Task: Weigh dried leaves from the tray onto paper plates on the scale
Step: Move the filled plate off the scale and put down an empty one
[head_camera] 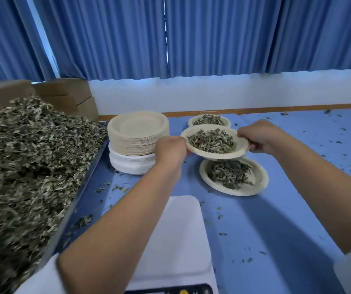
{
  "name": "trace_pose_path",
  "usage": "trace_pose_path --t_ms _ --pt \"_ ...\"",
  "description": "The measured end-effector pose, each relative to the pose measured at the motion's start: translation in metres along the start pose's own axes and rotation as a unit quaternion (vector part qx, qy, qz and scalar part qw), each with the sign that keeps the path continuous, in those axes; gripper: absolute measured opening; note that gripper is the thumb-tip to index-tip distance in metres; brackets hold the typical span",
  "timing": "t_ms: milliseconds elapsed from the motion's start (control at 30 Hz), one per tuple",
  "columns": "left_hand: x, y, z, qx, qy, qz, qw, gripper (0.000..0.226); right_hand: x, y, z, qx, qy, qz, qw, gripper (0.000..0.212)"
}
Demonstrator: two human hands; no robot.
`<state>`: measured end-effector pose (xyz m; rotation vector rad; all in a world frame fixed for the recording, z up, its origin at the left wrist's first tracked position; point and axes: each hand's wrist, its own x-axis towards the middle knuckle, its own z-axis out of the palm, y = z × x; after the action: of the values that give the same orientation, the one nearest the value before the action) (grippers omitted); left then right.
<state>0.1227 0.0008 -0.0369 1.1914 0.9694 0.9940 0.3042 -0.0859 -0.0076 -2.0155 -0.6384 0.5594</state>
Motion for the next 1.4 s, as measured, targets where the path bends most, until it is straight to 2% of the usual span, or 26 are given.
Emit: trace_pose_path --t_ms 67,200,267,367,567,833,1067,1133,1200,1300,1400 --pt "0.019 0.002 0.017 0.023 0.006 0.011 1.000 0.017 0.020 -0.006 -0.006 0.013 0.003 0.003 1.000 0.025" --pt "0.054 0.009 0.042 0.070 -0.002 0.047 0.996 0.029 0.058 -0.017 -0.010 0.038 0.007 0.008 0.999 0.028" --pt "0.069 0.009 0.054 0.100 -0.012 0.056 0.993 0.020 0.076 -0.017 -0.009 0.042 0.009 0.020 0.999 0.031" --pt "0.087 0.005 0.068 0.132 -0.021 0.051 0.990 0.011 0.098 -0.013 -0.005 0.047 0.012 0.036 0.998 0.032" --pt "0.118 -0.003 0.080 0.150 -0.004 0.040 0.988 0.031 0.126 -0.010 0.005 0.065 0.010 0.041 0.997 0.029" --pt "0.132 -0.022 0.079 0.203 -0.008 0.002 0.979 0.037 0.142 -0.002 0.013 0.032 0.002 0.058 0.998 0.026" --pt "0.134 -0.023 0.078 0.224 -0.022 0.010 0.974 0.028 0.141 0.004 0.013 0.005 0.006 0.060 0.998 0.018" --pt "0.132 -0.021 0.078 0.218 -0.016 0.021 0.976 0.030 0.139 0.005 0.013 0.003 0.016 0.047 0.999 0.015" --pt "0.129 -0.018 0.078 0.232 -0.005 0.037 0.972 0.033 0.135 0.003 0.013 -0.015 0.033 0.021 0.999 0.020" --pt "0.121 -0.013 0.076 0.295 -0.011 0.087 0.952 0.027 0.127 -0.003 0.013 -0.127 0.100 -0.044 0.986 0.036" --pt "0.106 -0.008 0.073 0.341 -0.051 0.136 0.929 0.012 0.109 -0.016 0.022 -0.212 0.148 -0.117 0.959 0.040"
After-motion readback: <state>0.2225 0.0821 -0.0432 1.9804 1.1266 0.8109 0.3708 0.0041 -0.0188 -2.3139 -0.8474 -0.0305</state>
